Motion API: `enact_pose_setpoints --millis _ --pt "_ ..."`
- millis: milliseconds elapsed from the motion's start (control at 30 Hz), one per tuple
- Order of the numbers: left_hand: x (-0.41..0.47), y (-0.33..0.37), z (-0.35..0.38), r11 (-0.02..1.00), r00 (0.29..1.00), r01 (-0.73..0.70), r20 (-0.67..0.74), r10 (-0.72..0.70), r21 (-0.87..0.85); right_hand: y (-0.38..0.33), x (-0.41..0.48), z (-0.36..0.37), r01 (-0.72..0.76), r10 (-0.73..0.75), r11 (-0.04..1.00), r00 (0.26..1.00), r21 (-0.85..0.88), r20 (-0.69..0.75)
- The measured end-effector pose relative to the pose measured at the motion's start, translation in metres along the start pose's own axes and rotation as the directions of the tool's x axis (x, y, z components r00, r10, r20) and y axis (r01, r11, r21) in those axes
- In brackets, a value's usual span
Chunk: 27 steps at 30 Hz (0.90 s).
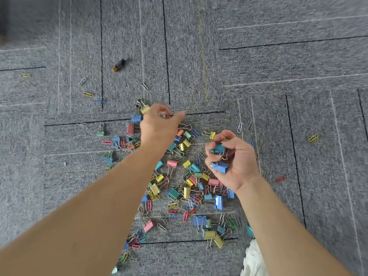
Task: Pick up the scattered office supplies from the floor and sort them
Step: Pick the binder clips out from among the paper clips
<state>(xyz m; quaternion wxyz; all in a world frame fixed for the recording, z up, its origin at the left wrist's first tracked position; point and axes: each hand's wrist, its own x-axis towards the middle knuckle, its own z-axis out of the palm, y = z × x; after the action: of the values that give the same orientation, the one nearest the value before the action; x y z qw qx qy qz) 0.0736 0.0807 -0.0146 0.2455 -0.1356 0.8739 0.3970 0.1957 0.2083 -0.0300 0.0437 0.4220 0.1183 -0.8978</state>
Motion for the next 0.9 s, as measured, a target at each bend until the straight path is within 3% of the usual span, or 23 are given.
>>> enact_pose_setpoints --millis 100,167,200,267,333,400,533,733,900 --pt "0.003 0.002 0.006 0.864 0.97 -0.234 0.169 0.175 0.446 -0.005 0.004 0.005 0.0 -0.03 0.965 0.994 -0.262 -0.109" --pt "0.006 0.004 0.008 0.758 0.958 -0.285 0.202 0.203 0.587 -0.009 0.008 0.008 0.028 -0.123 0.885 0.977 -0.464 -0.175" --pt "0.008 0.005 0.008 0.751 0.959 -0.281 0.204 0.197 0.597 -0.013 0.011 0.007 0.055 -0.198 0.815 0.962 -0.577 -0.188" --pt "0.009 0.005 0.007 0.772 0.963 -0.263 0.208 0.173 0.578 -0.02 0.014 0.005 0.122 -0.379 0.586 0.915 -0.801 -0.138" --pt "0.008 0.002 0.008 0.787 0.966 -0.247 0.205 0.155 0.566 -0.029 0.018 0.0 0.145 -0.503 0.248 0.864 -0.958 0.001" --pt "0.008 0.0 0.006 0.802 0.973 -0.216 0.19 0.13 0.557 -0.036 0.023 -0.004 0.099 -0.53 -0.051 0.841 -0.994 0.111" --pt "0.009 0.0 0.002 0.799 0.971 -0.217 0.21 0.116 0.561 -0.039 0.033 -0.012 -0.078 -0.518 -0.429 0.838 -0.9 0.174" --pt "0.006 -0.007 -0.002 0.751 0.965 -0.236 0.241 0.105 0.617 -0.03 0.028 -0.013 -0.087 -0.51 -0.536 0.826 -0.84 0.24" --pt "0.004 -0.021 -0.003 0.757 0.957 -0.273 0.25 0.15 0.593 -0.023 0.026 -0.015 -0.112 -0.54 -0.522 0.81 -0.846 0.226"
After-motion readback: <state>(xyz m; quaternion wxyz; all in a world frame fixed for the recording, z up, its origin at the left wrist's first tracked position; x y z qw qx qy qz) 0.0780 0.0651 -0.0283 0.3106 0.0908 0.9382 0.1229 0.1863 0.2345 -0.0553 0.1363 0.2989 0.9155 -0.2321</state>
